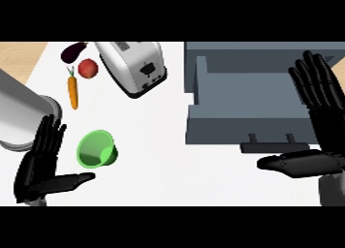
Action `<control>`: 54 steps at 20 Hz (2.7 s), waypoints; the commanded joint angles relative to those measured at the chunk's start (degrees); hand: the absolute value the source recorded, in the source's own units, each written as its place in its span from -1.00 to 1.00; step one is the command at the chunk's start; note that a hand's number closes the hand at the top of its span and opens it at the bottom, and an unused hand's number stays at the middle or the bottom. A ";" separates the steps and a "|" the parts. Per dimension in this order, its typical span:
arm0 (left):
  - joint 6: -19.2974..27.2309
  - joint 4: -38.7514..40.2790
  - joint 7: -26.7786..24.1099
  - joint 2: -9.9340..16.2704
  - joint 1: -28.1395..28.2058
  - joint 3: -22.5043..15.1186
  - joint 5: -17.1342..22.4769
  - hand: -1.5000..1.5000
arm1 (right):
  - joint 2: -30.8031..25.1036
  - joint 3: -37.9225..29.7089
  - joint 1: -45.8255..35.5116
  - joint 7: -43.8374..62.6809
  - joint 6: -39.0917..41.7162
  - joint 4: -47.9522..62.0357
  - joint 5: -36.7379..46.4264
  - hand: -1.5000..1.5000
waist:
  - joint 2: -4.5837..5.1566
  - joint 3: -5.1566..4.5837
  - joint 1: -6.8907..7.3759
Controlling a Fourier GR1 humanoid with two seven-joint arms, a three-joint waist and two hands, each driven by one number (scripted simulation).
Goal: Pick up the cup, place it into the drawer and close the drawer
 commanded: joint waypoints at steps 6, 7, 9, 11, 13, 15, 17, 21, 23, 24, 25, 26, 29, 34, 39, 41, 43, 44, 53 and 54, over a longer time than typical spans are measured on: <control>-2.98 22.64 -13.45 3.08 -5.53 3.43 -1.70 -1.00 | -0.28 -1.46 -3.36 1.61 -0.06 1.37 -1.28 -1.00 | 0.00 -0.02 -0.07; -1.53 26.62 -15.21 2.86 -8.47 3.80 -2.42 -1.00 | -1.19 -2.01 -5.26 3.07 0.00 2.37 -1.41 -1.00 | 0.02 -0.02 -0.11; -1.60 30.53 -19.48 2.47 -7.92 3.90 -3.14 -1.00 | -0.88 -1.99 1.00 -4.53 2.63 2.78 -0.61 -1.00 | 0.04 -0.01 -0.22; -0.66 35.96 -22.66 2.61 -10.12 3.22 -4.82 -1.00 | -0.14 -0.95 -2.84 3.15 -0.45 -1.01 -0.56 -1.00 | -0.01 -0.02 -0.16; -3.45 43.26 -26.67 5.64 -13.40 5.62 -3.69 -1.00 | -0.28 -0.55 -4.26 6.33 -0.91 -2.41 -1.04 -1.00 | 0.03 -0.05 -0.28; -1.67 50.33 -29.95 5.29 -17.19 5.39 -5.18 -1.00 | -1.43 -3.11 -1.57 -0.36 2.02 1.88 -1.93 -1.00 | 0.06 -0.03 -0.34; -2.25 56.45 -35.45 6.32 -18.30 5.96 -6.03 -1.00 | -1.88 -3.47 -6.30 2.10 1.06 3.41 -2.39 -1.00 | 0.12 -0.06 -0.32; -3.03 64.53 -41.22 7.35 -23.27 7.59 -5.82 -1.00 | 0.02 -0.36 -2.53 5.36 -0.74 -3.24 -0.36 -1.00 | 0.20 -0.14 -0.91; -3.72 67.71 -44.77 7.11 -23.12 7.31 -6.28 -1.00 | -0.85 -1.61 -6.25 0.90 0.81 4.32 -0.45 -1.00 | 0.26 -0.11 -0.54; -0.84 65.65 -41.43 5.26 -25.00 6.86 -6.27 -1.00 | -2.39 -2.72 -4.33 9.21 0.99 -5.26 -4.08 -1.00 | 0.12 -0.12 -0.95; -4.94 69.29 -42.85 9.27 -26.38 7.99 -5.90 -1.00 | 0.25 -0.35 -6.09 3.59 -0.85 1.48 0.20 -1.00 | 0.31 -0.14 -0.76; -1.70 68.62 -42.78 7.47 -27.13 7.51 -6.21 -1.00 | -2.08 -2.81 -7.39 4.57 0.77 2.72 -1.74 -1.00 | 0.24 -0.10 -0.64; -2.69 72.25 -46.99 7.31 -26.52 7.43 -7.23 -1.00 | -0.83 -1.57 -3.07 2.56 1.41 0.15 -1.57 -1.00 | 0.42 -0.18 -1.20; -3.31 71.78 -48.35 6.85 -26.05 6.77 -7.79 -1.00 | -1.66 -3.16 -6.80 6.61 0.26 -0.27 -3.36 -1.00 | 0.37 -0.19 -1.11; -4.64 72.12 -45.97 4.81 -28.74 6.92 -7.28 -1.00 | -2.33 -3.23 -3.77 5.69 2.37 -1.27 -4.25 -1.00 | 0.36 -0.18 -1.45; -9.90 71.78 -44.78 6.44 -29.43 7.22 -6.62 -1.00 | -3.68 -4.66 -6.16 5.07 2.13 1.72 -3.45 -1.00 | 0.48 -0.21 -1.30; -12.11 70.87 -45.96 5.57 -29.19 6.22 -7.23 1.00 | -2.83 -3.96 -5.03 5.11 2.45 1.48 -4.08 -1.00 | 0.42 -0.20 -1.30; -13.26 70.48 -45.21 4.70 -30.10 6.21 -6.91 1.00 | -1.58 -2.73 -3.06 1.18 2.12 2.46 -1.40 -1.00 | 0.47 -0.17 -1.22; 9.23 64.89 -55.62 1.85 -30.35 8.41 -7.37 1.00 | -1.59 -2.95 -6.21 1.01 1.85 5.33 -1.53 -1.00 | 0.52 -0.14 -0.71; 4.64 64.08 -56.31 1.46 -30.85 9.24 -5.93 1.00 | -1.65 -2.65 -4.48 2.64 1.52 2.16 -1.41 -1.00 | 0.33 -0.16 -1.07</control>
